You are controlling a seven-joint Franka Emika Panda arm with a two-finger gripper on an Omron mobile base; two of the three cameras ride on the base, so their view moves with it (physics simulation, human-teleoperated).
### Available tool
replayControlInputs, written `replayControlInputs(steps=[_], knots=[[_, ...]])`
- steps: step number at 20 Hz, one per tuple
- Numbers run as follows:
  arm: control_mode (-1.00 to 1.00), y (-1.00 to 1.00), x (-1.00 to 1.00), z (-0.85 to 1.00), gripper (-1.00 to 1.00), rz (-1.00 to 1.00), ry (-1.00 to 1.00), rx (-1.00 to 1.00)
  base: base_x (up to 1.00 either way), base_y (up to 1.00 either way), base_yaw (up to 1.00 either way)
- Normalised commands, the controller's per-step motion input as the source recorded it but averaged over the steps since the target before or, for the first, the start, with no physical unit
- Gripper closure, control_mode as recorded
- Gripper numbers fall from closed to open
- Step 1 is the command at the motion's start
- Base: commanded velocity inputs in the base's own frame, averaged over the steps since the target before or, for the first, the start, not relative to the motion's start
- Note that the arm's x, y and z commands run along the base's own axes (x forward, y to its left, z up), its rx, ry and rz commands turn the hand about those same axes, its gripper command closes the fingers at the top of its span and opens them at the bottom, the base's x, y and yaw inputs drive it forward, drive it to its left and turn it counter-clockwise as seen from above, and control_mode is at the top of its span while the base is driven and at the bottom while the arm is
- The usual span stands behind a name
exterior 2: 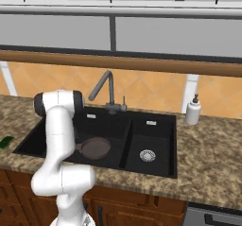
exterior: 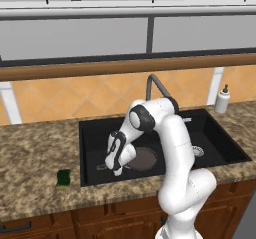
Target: Pick the pan and sponge and place them into the sink. Then turn on the water.
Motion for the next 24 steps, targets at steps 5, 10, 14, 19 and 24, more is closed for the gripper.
replayControlInputs(steps=[5, 10, 14, 19, 24], knots=[[-1.00, 0.00, 0.00, 0.02, -1.00, 0.00, 0.00, 0.00, 0.00, 0.00, 0.00], [-1.00, 0.00, -0.05, 0.56, -1.00, 0.00, -0.02, 0.00, 0.00, 0.00, 0.00], [-1.00, 0.00, -0.28, 0.79, -1.00, 0.04, -0.01, 0.00, 0.00, 0.00, 0.00], [-1.00, 0.00, -0.56, 0.83, -1.00, 0.06, 0.00, 0.00, 0.00, 0.00, 0.00], [-1.00, 0.00, -0.57, 0.80, -1.00, 0.05, 0.00, 0.00, 0.00, 0.00, 0.00]])
